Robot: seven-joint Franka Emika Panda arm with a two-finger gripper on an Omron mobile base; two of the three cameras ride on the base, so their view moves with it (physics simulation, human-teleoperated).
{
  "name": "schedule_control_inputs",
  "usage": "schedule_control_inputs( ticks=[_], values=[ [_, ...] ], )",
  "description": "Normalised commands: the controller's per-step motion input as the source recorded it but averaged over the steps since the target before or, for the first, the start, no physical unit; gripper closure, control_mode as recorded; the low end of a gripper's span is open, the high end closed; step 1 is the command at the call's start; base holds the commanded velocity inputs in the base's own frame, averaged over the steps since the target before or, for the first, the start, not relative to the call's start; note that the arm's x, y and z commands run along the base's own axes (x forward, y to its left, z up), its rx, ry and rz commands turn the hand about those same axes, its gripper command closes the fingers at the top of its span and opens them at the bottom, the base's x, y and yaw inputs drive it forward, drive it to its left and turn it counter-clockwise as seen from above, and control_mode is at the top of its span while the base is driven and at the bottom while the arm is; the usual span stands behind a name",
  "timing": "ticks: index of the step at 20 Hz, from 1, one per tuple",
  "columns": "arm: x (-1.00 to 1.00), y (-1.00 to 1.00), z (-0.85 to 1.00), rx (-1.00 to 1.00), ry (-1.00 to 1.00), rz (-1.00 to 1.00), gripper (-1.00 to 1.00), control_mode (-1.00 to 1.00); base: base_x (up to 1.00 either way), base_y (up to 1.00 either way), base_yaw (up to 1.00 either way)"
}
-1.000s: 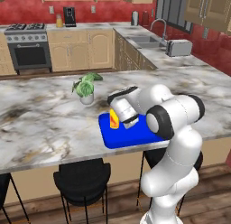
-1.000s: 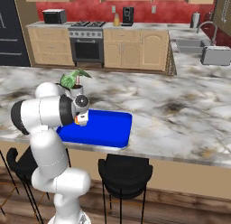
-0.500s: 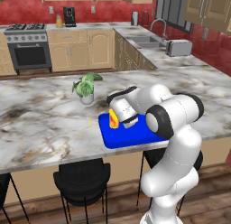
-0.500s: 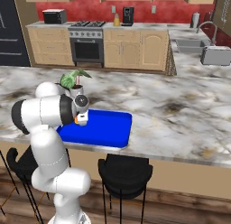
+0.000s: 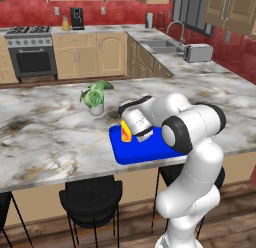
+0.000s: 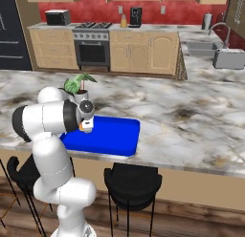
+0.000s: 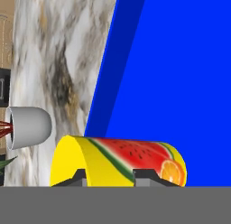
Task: There is a tray on the dining counter. Grab the cup, mug, and pitcher and place them on the tray. The pitcher may be placed next to the tray if it cannot fit the tray.
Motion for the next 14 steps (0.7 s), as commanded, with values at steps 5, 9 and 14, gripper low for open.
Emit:
schedule_control_inputs(
  ticks=[5,9,14],
  values=[
    [0.00,0.00,0.00,0.00,0.00,0.00,-1.00,-1.00,0.00,0.00,0.00],
    [0.00,0.00,0.00,0.00,0.00,0.00,-1.00,-1.00,0.00,0.00,0.00],
    [0.00,0.00,0.00,0.00,0.00,0.00,-1.00,-1.00,0.00,0.00,0.00]
  ],
)
